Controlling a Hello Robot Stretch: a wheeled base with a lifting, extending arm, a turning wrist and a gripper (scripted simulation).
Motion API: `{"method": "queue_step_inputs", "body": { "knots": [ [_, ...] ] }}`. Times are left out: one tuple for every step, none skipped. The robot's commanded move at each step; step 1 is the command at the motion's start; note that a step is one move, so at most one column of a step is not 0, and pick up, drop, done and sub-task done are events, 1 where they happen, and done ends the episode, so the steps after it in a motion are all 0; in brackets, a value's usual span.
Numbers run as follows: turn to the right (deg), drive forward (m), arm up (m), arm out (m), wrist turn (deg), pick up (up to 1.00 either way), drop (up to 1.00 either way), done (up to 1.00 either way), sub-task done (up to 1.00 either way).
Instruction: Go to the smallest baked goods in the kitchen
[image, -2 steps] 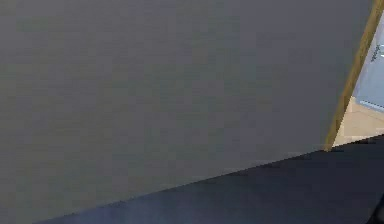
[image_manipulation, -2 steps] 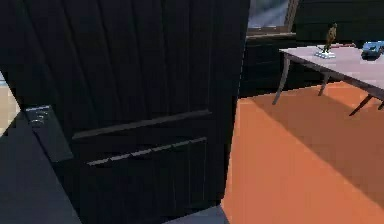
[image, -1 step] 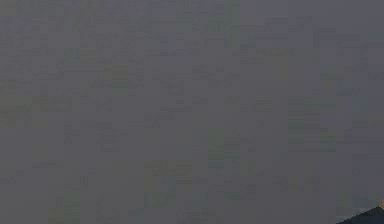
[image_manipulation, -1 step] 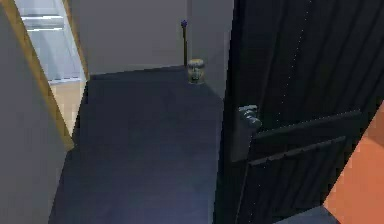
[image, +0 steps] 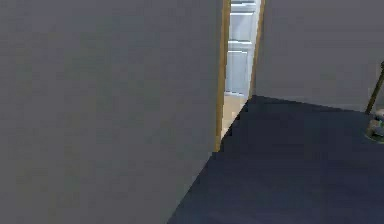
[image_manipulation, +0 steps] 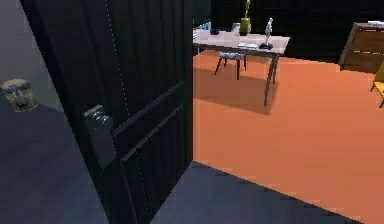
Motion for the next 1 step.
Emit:
{"method": "queue_step_inputs", "body": {
  "knots": [
    [21.0,0.00,0.00,0.00,0.0,0.00,0.00,0.00,0.00]
  ]
}}
